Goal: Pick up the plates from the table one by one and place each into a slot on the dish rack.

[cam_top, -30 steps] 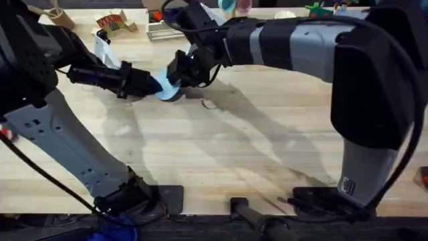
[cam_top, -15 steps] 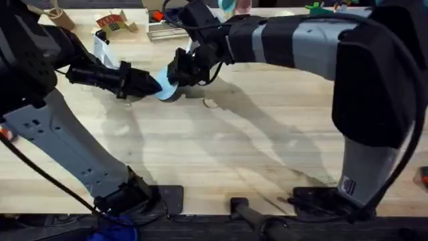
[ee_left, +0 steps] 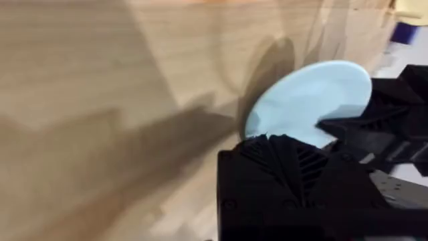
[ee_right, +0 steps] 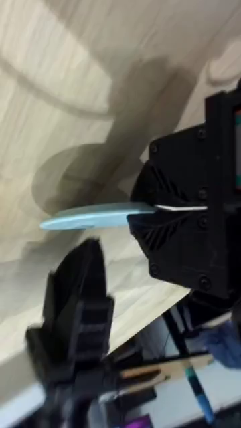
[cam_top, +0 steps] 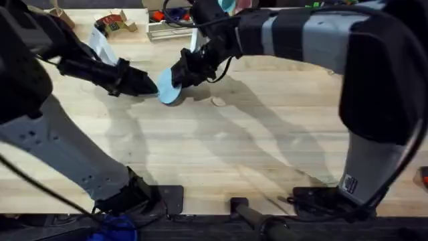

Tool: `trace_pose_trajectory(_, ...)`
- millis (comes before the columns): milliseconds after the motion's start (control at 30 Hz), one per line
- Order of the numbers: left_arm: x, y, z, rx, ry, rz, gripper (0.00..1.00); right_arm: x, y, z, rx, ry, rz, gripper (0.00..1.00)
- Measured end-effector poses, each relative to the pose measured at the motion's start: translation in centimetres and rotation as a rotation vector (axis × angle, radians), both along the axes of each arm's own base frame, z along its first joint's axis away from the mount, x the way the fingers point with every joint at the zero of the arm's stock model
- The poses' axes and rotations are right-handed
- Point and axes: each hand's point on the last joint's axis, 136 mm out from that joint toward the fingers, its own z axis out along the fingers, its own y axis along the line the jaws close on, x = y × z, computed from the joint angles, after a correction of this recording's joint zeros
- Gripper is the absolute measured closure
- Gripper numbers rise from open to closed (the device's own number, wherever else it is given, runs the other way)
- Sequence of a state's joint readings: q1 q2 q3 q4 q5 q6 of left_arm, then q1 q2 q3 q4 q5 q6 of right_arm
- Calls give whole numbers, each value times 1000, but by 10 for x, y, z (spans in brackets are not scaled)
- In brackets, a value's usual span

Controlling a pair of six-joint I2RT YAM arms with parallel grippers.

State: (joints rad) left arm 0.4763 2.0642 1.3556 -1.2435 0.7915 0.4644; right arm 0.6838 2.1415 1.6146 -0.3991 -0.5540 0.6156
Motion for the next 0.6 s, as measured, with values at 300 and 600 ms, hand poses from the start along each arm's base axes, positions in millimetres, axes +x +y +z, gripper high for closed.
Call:
trace_pose_trajectory(300, -15, 5, 79, 183, -163, -21, 960, -13, -38, 51, -144, -157, 91, 970)
trace_pose_trajectory(600, -41, 4, 144, 359, -305, 18, 961, -23, -86, 102, -315, -369, 190, 970)
